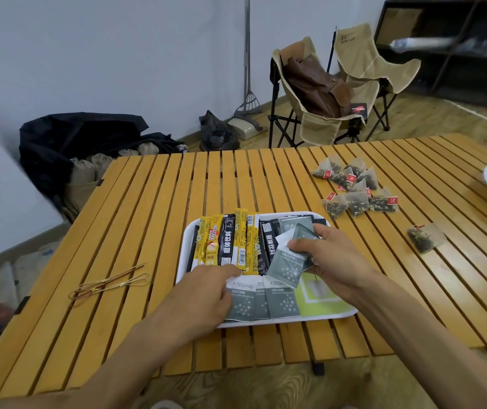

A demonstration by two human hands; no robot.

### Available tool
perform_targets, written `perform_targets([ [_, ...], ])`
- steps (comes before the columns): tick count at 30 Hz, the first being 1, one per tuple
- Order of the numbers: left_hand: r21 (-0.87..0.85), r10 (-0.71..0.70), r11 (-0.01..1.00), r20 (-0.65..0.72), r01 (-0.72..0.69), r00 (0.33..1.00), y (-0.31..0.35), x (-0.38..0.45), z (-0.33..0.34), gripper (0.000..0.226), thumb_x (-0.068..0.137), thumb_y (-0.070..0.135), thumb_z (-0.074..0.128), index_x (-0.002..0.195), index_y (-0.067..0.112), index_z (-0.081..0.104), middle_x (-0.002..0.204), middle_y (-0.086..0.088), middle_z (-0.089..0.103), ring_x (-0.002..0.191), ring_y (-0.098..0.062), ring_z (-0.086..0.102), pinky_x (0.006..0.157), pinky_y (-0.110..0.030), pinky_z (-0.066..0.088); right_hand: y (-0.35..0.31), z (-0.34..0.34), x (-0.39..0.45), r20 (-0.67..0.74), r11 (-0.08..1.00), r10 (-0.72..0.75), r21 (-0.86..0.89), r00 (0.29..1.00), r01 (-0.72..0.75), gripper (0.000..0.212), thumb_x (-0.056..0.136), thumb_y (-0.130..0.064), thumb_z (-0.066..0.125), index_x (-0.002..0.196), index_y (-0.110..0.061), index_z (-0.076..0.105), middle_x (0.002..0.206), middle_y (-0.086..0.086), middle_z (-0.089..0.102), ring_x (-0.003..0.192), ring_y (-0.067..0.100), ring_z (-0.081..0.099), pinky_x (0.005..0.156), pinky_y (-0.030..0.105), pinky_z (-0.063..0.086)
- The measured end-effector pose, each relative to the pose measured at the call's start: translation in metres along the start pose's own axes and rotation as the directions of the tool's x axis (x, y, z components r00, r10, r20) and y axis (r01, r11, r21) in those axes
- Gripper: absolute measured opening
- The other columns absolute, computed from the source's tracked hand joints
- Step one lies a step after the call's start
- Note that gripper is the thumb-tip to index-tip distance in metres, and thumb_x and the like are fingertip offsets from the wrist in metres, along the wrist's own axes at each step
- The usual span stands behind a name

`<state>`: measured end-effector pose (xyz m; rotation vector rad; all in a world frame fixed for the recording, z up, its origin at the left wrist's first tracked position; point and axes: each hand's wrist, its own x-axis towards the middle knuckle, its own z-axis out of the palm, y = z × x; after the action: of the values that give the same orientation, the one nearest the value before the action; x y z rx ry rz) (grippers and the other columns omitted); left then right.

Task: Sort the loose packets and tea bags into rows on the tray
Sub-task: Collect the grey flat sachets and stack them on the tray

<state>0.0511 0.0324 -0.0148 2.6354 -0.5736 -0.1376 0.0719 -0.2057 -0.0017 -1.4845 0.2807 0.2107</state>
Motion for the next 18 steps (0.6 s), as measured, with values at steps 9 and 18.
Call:
perform_targets([
  [9, 0.075, -0.021, 0.997, 0.001, 0.021, 1.000, -0.0038, 0.0008, -0.0001, 0.032, 0.094, 0.030, 0.060, 0.125, 0.032, 0.054, 0.089, 0.015, 0.044, 0.082, -0.009, 0.049, 0.067, -0.023, 0.039, 0.0037, 0.0027, -0.0027, 0.062, 0.999, 0.035, -0.011, 0.997, -0.034, 0.021, 0.092, 0.000, 0.065, 0.112, -0.005, 0.068, 0.096, 0.010, 0.075, 0.077, 0.018, 0.071, 0.061, 0.027, 0.058],
  [18, 0.092, 0.009, 0.996, 0.039, -0.012, 0.999, -0.0045, 0.0005, -0.0029, 0.038, 0.093, 0.038, 0.063, 0.129, 0.034, 0.052, 0.117, 0.016, 0.043, 0.104, -0.007, 0.052, 0.084, -0.025, 0.047, 0.0094, 0.0092, -0.0048, 0.085, 0.996, 0.060, -0.078, 0.995, -0.053, 0.020, 0.092, -0.005, 0.067, 0.111, -0.009, 0.069, 0.107, 0.015, 0.076, 0.089, 0.025, 0.075, 0.072, 0.034, 0.060],
])
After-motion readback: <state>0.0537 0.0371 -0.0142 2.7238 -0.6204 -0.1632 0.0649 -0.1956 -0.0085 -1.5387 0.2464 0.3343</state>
